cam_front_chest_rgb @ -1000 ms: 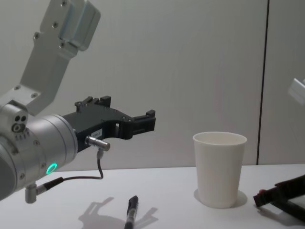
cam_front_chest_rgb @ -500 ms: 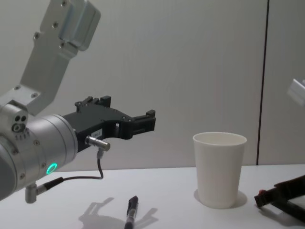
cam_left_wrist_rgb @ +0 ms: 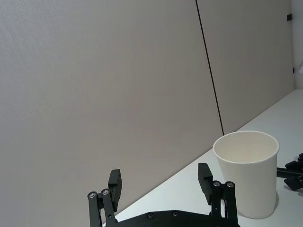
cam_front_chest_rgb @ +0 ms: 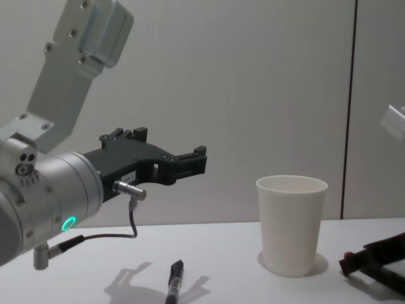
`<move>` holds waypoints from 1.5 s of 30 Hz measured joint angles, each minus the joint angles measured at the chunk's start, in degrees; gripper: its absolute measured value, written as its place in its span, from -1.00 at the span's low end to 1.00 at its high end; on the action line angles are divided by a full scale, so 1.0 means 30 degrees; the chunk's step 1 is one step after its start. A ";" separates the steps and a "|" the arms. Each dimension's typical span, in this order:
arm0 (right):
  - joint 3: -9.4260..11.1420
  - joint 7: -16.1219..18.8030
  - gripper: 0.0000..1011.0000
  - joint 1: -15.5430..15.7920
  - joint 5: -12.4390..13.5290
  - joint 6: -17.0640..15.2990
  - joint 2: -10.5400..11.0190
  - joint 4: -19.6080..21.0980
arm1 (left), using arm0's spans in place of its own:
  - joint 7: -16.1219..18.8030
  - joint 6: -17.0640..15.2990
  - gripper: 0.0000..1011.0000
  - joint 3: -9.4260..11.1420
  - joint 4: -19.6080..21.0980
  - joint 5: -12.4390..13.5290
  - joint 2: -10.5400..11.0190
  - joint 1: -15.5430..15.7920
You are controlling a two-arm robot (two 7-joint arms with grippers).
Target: Place the pen into the pen holder.
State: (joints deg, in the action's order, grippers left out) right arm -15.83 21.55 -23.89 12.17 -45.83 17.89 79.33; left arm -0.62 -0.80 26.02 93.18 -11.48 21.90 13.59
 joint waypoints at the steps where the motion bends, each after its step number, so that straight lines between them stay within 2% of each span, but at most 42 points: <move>1: -0.0001 0.0000 -0.04 0.0000 0.0001 0.0000 -0.0001 0.0000 | 0.0000 0.0000 0.98 0.0000 0.0000 0.0001 -0.0001 0.0000; 34: 0.0001 -0.0002 -0.46 0.0001 0.0002 -0.0020 0.0000 -0.0031 | 0.0000 0.0000 0.98 0.0001 0.0000 0.0000 0.0000 0.0000; 40: 0.0000 -0.0002 -0.61 0.0001 0.0005 -0.0021 -0.0001 -0.0032 | 0.0000 0.0000 0.98 0.0000 0.0000 0.0000 0.0001 0.0000; 45: 0.0000 -0.0001 -0.64 0.0001 0.0006 -0.0022 -0.0001 -0.0029 | -0.0001 0.0000 0.98 0.0001 0.0000 0.0000 0.0001 0.0000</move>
State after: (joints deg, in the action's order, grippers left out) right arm -15.83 21.54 -23.89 12.19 -45.90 17.89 79.24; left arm -0.63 -0.80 26.02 93.18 -11.48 21.90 13.59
